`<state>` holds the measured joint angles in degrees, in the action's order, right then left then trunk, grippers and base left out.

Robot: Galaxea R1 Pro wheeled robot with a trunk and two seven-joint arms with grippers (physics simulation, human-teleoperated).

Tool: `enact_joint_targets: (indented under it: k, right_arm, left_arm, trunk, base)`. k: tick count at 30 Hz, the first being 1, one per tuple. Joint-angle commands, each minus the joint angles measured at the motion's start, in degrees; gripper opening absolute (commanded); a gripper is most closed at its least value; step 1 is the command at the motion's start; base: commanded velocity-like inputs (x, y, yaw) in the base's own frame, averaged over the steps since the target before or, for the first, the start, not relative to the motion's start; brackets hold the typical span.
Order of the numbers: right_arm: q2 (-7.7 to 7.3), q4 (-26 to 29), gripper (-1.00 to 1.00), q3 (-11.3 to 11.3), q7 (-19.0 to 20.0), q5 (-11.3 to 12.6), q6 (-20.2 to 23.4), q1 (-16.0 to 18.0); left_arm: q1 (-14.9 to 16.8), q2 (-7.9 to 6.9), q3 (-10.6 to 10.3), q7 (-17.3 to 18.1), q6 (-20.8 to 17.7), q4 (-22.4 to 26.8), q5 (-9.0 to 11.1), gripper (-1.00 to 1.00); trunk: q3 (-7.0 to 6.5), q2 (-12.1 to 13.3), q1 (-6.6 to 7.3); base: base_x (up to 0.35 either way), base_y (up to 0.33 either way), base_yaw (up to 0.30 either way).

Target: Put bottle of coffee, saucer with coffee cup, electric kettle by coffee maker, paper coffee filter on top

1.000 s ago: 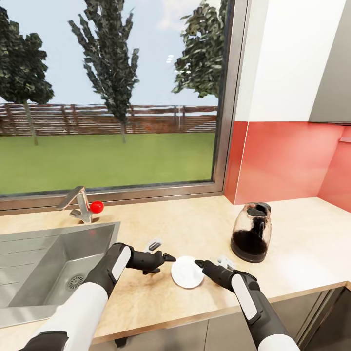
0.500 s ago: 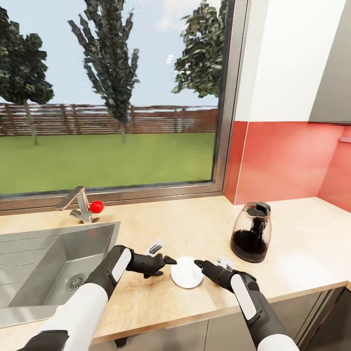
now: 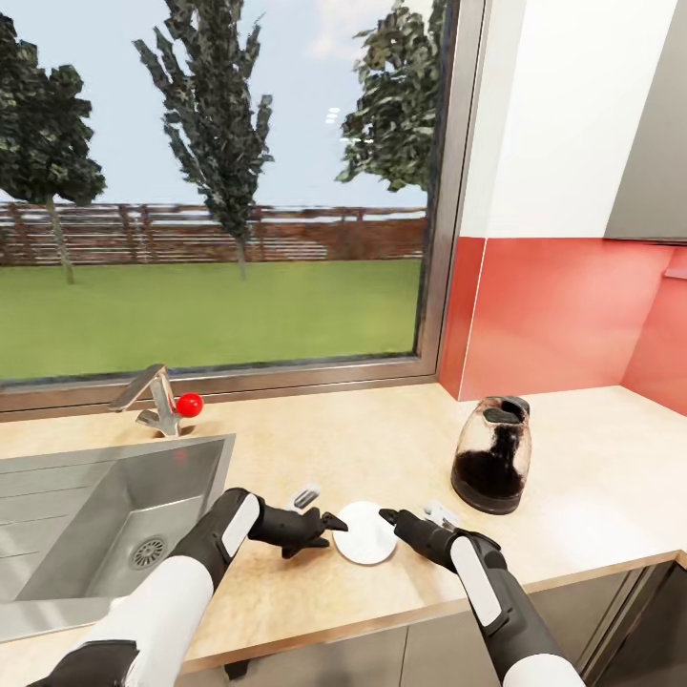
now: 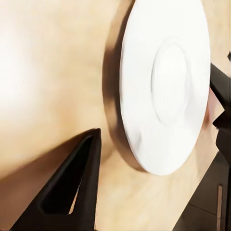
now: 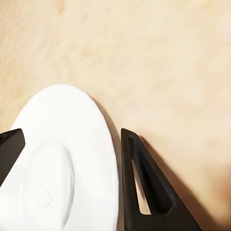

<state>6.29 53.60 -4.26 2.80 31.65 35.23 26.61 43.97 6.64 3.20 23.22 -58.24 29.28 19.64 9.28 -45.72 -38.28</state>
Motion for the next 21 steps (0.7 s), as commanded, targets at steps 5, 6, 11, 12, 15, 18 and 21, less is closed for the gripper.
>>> enact_joint_targets:
  k: [5, 6, 11, 12, 15, 18, 21]
  right_arm:
    - [0.12, -0.34, 1.0, -0.23, 0.19, -0.54, 0.58, 0.02]
    - [0.12, -0.34, 1.0, -0.23, 0.19, -0.54, 0.59, 0.02]
    - [0.18, -0.34, 1.0, -0.19, 0.24, -0.54, 0.62, 0.02]
    - [0.19, -0.34, 1.0, -0.09, 0.43, -0.54, 0.63, 0.02]
    - [0.2, -0.34, 1.0, 1.71, 1.87, -0.54, 0.63, 0.02]
    - [0.19, -0.34, 1.0, 2.28, 2.16, -0.54, 0.63, 0.02]
    - [0.13, -0.34, 1.0, 2.55, 2.29, -0.54, 0.63, 0.02]
  left_arm:
    - [0.14, 0.12, 0.38, 0.55, -0.21, -0.01, -0.71, 1.0]
    - [0.14, 0.12, 0.39, 0.58, -0.21, -0.01, -0.72, 1.0]
    - [0.15, 0.2, 0.47, 0.67, -0.21, -0.01, -0.44, 1.0]
    - [0.15, 0.24, 0.48, 0.68, -0.21, -0.01, 0.03, 1.0]
    - [0.15, 0.2, 0.25, 0.64, -0.21, 0.09, 3.08, 1.0]
    - [0.15, 0.15, 0.12, 0.61, -0.21, 0.09, 4.0, 1.0]
    - [0.15, 0.17, 0.05, 0.6, -0.21, 0.31, 4.47, 1.0]
  trunk:
    - [0.11, -0.06, -0.02]
    - [0.11, -0.06, -0.02]
    - [0.11, -0.06, -0.02]
    - [0.11, -0.06, -0.02]
    - [0.11, -0.06, -0.02]
    - [0.11, -0.06, -0.02]
    - [0.11, -0.06, -0.02]
  base:
    - [0.0, 0.0, 0.0]
    - [0.0, 0.0, 0.0]
    - [0.0, 0.0, 0.0]
    - [0.0, 0.0, 0.0]
    - [0.0, 0.0, 0.0]
    - [0.0, 0.0, 0.0]
    - [0.0, 0.0, 0.0]
